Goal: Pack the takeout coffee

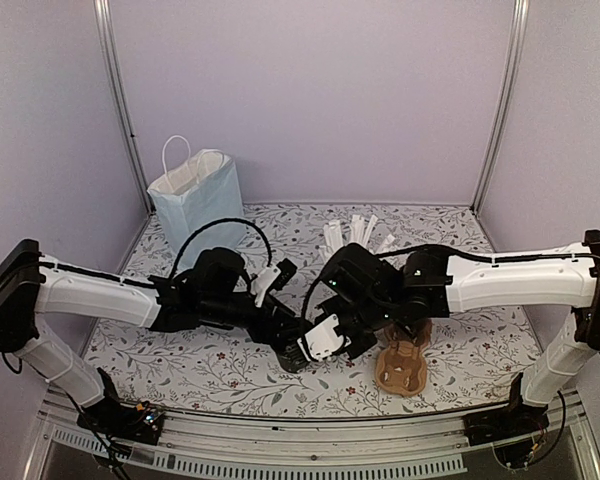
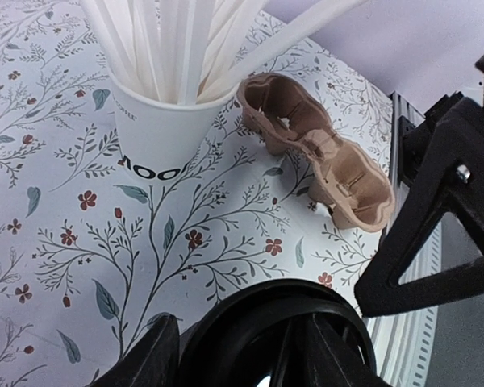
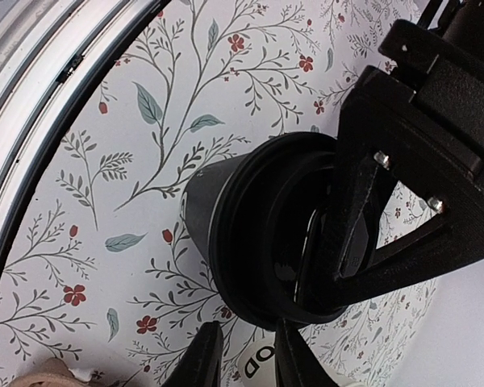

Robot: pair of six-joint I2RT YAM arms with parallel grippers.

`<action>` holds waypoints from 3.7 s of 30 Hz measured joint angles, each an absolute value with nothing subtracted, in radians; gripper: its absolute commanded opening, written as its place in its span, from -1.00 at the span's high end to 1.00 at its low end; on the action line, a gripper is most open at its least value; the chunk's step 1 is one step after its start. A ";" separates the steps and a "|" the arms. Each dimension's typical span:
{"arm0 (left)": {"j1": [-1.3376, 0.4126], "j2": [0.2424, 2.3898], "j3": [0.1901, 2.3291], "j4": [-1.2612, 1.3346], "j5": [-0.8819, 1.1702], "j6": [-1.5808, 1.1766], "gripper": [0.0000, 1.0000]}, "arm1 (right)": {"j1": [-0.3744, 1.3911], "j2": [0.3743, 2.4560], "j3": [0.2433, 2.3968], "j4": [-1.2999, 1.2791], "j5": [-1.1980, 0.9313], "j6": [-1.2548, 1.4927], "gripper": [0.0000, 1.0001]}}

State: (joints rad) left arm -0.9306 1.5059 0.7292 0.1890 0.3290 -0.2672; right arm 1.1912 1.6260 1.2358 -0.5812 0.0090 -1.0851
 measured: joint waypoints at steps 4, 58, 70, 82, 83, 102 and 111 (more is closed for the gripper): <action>-0.930 1.502 0.726 0.187 0.329 -0.260 -0.06 | 1.191 1.626 1.237 -0.576 0.010 -1.093 0.50; -0.879 1.450 0.681 0.162 0.275 -0.293 -0.14 | 1.192 1.671 1.083 -0.243 0.029 -1.142 1.00; -0.884 1.352 0.642 0.087 0.245 -0.327 -0.23 | 1.233 1.701 1.248 -0.508 -0.117 -1.041 0.46; -0.884 1.336 0.660 0.025 0.205 -0.340 -0.54 | 1.218 1.608 1.329 -0.626 -0.220 -0.945 0.39; -0.884 1.334 0.664 0.015 0.202 -0.340 -0.55 | 1.205 1.597 1.327 -0.629 -0.223 -0.940 0.39; -0.885 1.243 0.768 -0.078 0.166 -0.342 -0.55 | 1.156 1.493 0.986 -0.541 0.021 -0.991 0.45; -0.885 1.240 0.772 -0.099 0.143 -0.345 -0.54 | 1.198 1.665 0.977 -0.383 0.265 -1.044 0.73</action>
